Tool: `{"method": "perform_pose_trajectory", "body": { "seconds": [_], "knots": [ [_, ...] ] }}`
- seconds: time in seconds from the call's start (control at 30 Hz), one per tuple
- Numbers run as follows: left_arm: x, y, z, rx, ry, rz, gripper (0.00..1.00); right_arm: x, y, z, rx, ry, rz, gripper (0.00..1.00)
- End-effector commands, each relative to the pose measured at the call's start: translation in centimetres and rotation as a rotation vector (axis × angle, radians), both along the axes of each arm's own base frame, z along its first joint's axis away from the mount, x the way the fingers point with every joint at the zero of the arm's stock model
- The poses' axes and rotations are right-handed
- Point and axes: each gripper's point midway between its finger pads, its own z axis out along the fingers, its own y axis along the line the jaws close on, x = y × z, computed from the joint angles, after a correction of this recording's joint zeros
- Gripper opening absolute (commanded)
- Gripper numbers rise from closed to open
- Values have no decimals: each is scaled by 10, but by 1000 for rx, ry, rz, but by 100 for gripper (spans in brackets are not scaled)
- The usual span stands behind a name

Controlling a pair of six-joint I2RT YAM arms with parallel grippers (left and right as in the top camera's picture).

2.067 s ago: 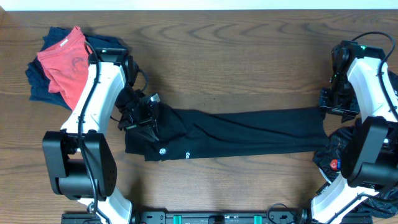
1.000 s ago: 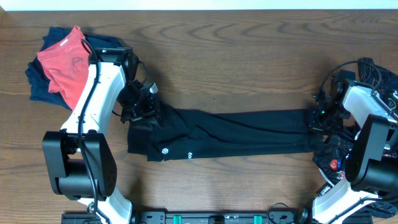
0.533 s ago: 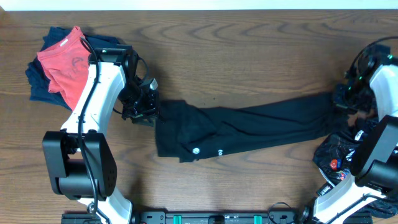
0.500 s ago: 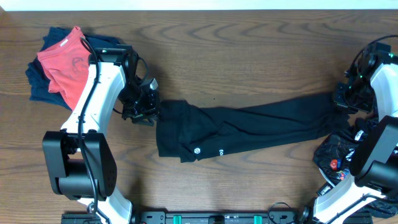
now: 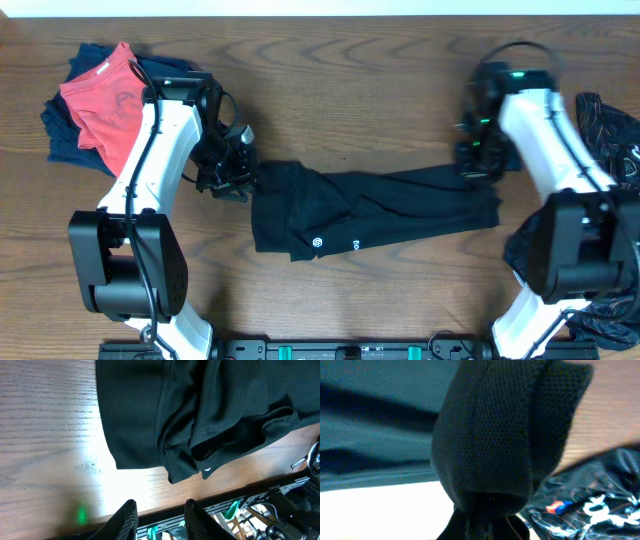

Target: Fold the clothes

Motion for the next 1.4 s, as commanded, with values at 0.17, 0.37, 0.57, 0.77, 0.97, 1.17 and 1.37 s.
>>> {"method": "perform_pose_trajectory", "body": {
  "seconds": [0.17, 0.37, 0.57, 0.77, 0.97, 1.17, 1.37],
  "knots": [
    [-3, 0, 0, 6, 21, 11, 34, -13, 59, -2, -9, 3, 224, 14],
    [-4, 1, 0, 6, 23, 11, 34, -21, 85, -3, 58, 13, 276, 47],
    [-3, 1, 0, 6, 20, 11, 34, -14, 66, -3, -4, -8, 198, 49],
    [-4, 0, -2, 6, 22, 10, 54, -3, 20, 2, -190, -59, -10, 50],
    [-4, -1, -30, 4, 0, 5, 71, 1, -7, 6, -223, -88, -197, 54],
    [-9, -19, -70, -54, -49, -18, 86, 2, -24, 12, -219, -101, -252, 60],
    [-17, -40, -95, -98, -97, -73, 93, 2, -24, 12, -205, -98, -264, 61]
  ]
}}
